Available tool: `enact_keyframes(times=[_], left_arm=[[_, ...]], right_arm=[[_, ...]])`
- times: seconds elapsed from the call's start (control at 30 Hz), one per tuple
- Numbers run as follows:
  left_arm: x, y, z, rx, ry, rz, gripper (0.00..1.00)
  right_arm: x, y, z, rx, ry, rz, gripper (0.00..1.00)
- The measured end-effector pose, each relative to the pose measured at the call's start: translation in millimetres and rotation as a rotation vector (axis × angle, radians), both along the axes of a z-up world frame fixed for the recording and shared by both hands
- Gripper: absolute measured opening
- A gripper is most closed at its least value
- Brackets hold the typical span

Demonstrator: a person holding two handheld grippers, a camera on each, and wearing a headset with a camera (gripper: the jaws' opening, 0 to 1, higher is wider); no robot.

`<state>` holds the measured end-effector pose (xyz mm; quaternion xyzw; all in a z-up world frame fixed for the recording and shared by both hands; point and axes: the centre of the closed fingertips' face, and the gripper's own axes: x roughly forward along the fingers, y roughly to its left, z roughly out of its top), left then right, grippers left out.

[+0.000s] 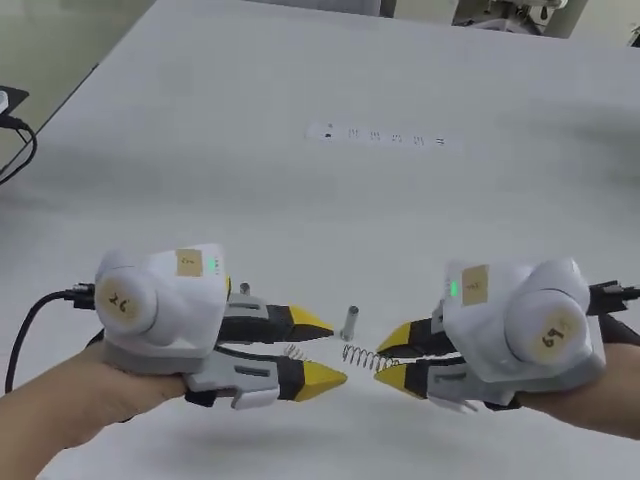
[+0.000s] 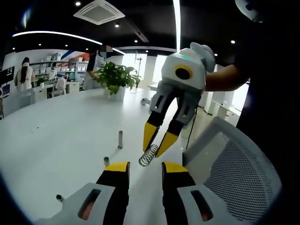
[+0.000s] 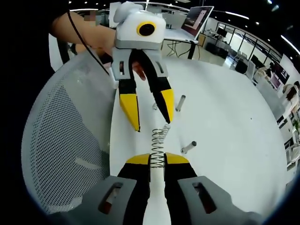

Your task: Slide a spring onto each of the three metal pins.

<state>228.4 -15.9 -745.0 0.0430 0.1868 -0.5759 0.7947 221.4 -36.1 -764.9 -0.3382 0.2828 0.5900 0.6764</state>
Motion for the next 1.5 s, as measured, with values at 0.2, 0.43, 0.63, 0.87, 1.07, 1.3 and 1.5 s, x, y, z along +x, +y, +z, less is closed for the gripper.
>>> enact_keyframes(times=[0.2, 0.43, 0.63, 0.87, 1.07, 1.3, 1.5], left_arm=[[-2.6, -6.3, -4.0, 0.007, -0.002, -0.027, 0.19], [-1.3, -12.9, -3.9, -0.003, -0.007, -0.041, 0.15], [-4.0, -16.0, -9.1, 0.014, -0.007, -0.062, 0.14], [-3.8, -17.7, -9.1, 0.015, -0.017, -0.074, 0.08], [-3.1, -18.3, -8.1, 0.011, -0.024, -0.077, 0.06], [-3.5, -19.1, -9.2, 0.015, -0.026, -0.075, 0.05], [-4.8, -20.0, -9.8, 0.017, -0.026, -0.082, 0.04]], right_arm=[[-1.2, 1.8, -1.3, -0.003, -0.012, 0.04, 0.07], [-3.3, 2.2, -2.3, -0.01, -0.024, 0.088, 0.07], [-4.3, 1.7, -4.0, -0.01, -0.03, 0.105, 0.07], [-4.6, 3.1, -3.2, 0.007, -0.027, 0.106, 0.07], [-5.3, 2.8, 0.3, 0.031, -0.014, 0.093, 0.07], [-5.5, 2.4, 0.8, 0.032, -0.02, 0.095, 0.07], [-6.9, 1.2, -0.3, 0.024, -0.029, 0.108, 0.07]])
